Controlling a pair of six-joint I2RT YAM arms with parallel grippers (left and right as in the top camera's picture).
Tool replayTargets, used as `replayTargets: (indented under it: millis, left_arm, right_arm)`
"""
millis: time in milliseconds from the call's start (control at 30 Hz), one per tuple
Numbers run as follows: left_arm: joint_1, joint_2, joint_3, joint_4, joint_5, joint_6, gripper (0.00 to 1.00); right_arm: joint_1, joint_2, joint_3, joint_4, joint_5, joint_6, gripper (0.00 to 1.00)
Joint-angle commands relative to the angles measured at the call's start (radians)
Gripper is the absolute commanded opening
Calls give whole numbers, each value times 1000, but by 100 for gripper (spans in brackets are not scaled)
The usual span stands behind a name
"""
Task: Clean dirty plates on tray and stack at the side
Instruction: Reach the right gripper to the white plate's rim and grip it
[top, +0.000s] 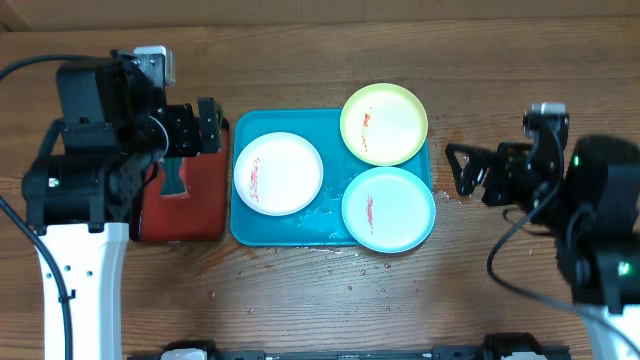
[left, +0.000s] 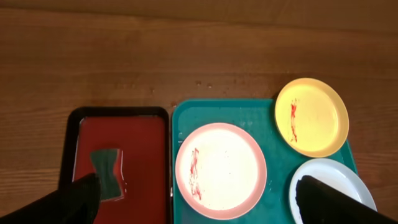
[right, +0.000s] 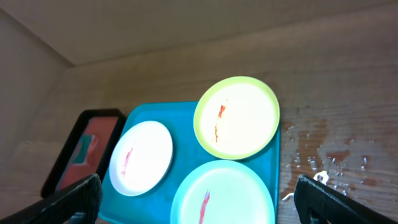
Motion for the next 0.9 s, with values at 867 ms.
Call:
replayTargets:
  millis: [867]
  left_arm:
    - [25,415,430,-401,-248,-170,94]
  right_arm:
    - [417,628,176,203,223,316,65]
